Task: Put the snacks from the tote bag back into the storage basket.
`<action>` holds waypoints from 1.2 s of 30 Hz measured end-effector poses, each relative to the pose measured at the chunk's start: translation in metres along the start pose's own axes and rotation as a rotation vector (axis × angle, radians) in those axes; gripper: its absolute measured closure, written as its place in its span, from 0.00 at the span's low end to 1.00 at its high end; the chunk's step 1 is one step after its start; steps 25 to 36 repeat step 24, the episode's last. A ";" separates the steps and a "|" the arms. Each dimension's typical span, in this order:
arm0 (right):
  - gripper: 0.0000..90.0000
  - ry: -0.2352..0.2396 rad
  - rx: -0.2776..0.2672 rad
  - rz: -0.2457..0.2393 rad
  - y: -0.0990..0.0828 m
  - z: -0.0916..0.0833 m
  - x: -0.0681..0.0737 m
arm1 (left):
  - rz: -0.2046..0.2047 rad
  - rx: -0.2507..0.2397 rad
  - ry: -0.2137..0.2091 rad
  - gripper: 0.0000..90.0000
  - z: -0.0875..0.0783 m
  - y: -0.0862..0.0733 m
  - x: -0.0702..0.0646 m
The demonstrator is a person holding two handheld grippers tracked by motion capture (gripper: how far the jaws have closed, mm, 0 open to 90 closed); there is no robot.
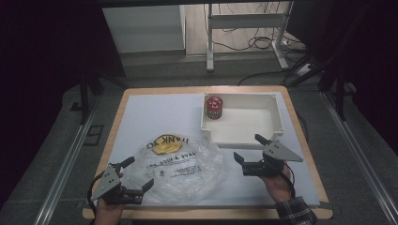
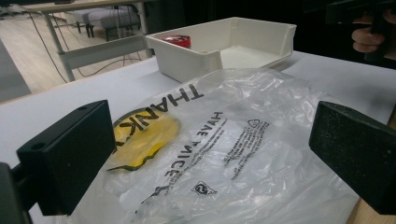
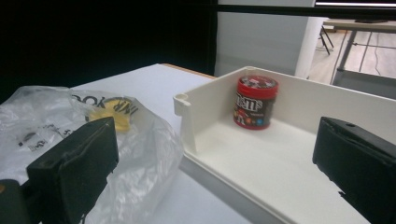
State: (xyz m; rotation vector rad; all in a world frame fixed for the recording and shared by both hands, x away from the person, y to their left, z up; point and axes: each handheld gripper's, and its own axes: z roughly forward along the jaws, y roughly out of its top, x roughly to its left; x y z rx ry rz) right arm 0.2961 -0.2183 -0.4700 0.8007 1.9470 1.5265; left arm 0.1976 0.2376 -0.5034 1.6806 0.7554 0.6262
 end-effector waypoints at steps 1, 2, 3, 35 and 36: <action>0.00 -0.003 0.003 0.000 -0.001 -0.003 -0.001 | 0.000 0.001 0.000 0.00 0.000 0.000 0.000; 0.00 -0.006 0.005 0.001 -0.002 -0.006 -0.002 | 0.000 0.001 -0.001 0.00 0.000 0.000 0.000; 0.00 -0.009 0.009 0.002 -0.003 -0.008 -0.003 | 0.000 0.001 0.000 0.00 0.000 0.000 0.000; 0.00 -0.027 0.097 -0.023 -0.023 -0.049 -0.008 | -0.007 0.008 0.004 0.00 0.001 -0.001 0.001; 0.00 -0.027 0.097 -0.023 -0.023 -0.049 -0.008 | -0.007 0.008 0.004 0.00 0.001 -0.001 0.001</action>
